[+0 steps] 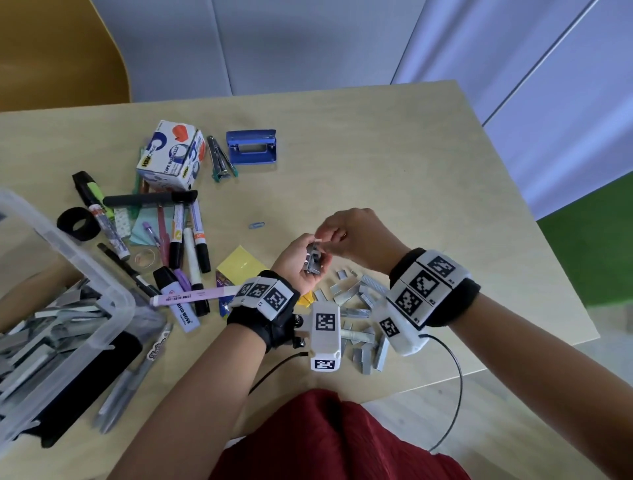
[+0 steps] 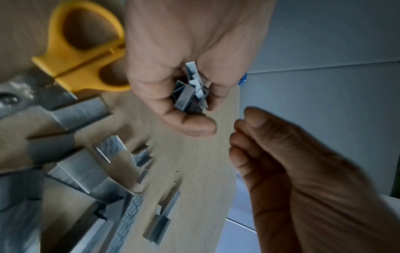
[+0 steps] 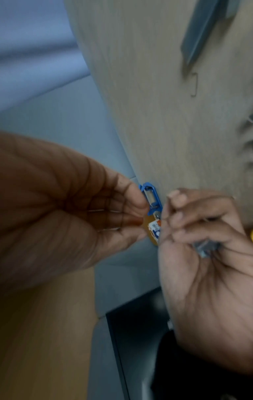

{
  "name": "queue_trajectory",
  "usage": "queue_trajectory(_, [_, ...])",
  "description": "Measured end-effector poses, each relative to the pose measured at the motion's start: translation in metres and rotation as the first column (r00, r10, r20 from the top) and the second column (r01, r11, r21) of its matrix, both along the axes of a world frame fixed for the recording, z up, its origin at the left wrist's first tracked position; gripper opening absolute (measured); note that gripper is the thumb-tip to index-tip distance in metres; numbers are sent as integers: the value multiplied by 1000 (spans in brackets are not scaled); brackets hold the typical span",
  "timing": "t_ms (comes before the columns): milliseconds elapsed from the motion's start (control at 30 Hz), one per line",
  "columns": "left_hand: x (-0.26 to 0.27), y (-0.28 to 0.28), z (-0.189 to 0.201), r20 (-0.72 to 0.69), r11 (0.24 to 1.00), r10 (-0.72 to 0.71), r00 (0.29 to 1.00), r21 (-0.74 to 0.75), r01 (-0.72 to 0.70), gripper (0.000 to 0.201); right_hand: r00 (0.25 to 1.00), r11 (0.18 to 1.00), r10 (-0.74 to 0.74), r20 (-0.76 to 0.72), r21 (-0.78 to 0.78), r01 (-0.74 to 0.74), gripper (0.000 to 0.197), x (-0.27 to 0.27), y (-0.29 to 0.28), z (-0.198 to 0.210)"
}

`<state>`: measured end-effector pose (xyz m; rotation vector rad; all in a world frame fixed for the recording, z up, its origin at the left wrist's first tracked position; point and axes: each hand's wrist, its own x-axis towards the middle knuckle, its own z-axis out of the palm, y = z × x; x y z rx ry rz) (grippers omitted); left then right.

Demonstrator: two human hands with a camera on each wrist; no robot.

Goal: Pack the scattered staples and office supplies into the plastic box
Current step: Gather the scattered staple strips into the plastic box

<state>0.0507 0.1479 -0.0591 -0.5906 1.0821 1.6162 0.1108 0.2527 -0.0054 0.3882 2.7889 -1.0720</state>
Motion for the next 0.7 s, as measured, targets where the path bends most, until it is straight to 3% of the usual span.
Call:
queue_trajectory(133, [-3,4,0,-25,994,-113,993,6,113,39,985,985,-166,-48,41,168,15,4,29,-1])
queue_trajectory(200, [-3,5,0,-44,990,-141,989,8,141,40,979,973,-203,3,114,201,20,11,47,-9])
queue_trajectory(367, [-6,4,-3,-40,989,-147,988,-6,147,39,950,961,-221,222,217,173,21,32,61,-41])
queue_trajectory(567, [-6,2,-5,-44,989,-145,988,-31,144,39,970,943,-196,143,299,146,14,29,45,-51])
queue_trajectory(700, [-7,-3,-7,-41,991,-129,991,-25,128,39,974,920,-162,159,381,91,22,27,38,-56])
